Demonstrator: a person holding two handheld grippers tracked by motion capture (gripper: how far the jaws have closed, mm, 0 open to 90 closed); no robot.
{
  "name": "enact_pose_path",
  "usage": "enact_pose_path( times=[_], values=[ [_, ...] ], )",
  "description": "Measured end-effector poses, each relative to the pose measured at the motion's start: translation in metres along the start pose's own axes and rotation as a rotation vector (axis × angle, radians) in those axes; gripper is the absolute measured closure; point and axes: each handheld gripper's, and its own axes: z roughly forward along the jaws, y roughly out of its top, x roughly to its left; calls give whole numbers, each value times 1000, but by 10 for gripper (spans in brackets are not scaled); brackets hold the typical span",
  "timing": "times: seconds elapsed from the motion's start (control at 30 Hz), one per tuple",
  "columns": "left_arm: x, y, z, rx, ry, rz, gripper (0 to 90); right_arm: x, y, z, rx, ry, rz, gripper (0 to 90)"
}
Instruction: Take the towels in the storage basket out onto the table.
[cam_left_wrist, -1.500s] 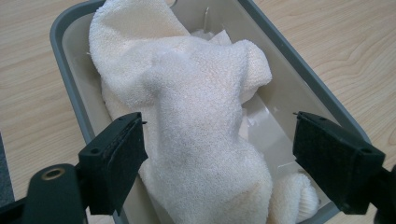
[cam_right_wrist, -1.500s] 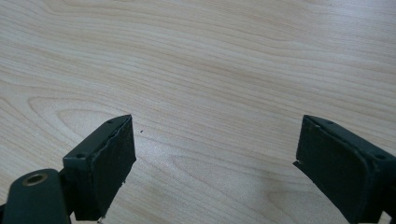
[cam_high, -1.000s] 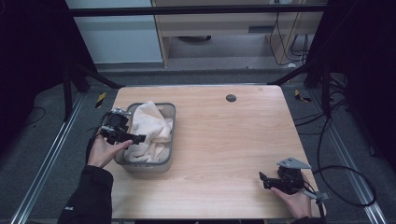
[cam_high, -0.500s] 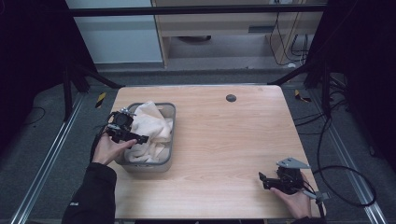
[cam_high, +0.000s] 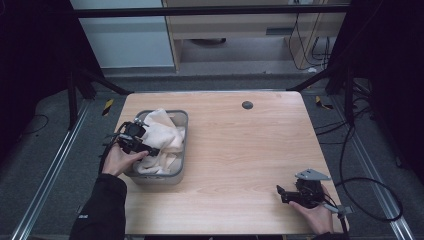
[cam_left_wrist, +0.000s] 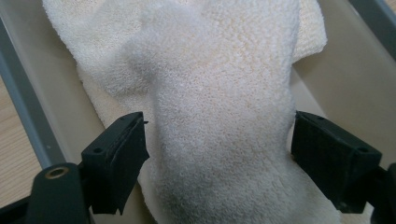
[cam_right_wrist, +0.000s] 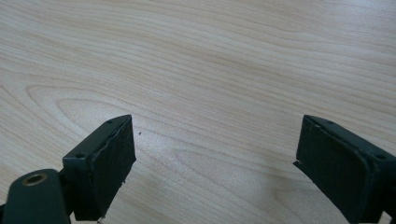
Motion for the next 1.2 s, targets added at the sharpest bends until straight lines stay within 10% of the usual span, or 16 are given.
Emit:
enact_pose_path(
  times=[1.2],
  values=[
    [-6, 6, 2, 96, 24, -16, 606, 0, 0, 0, 4, 17, -3, 132]
  ],
)
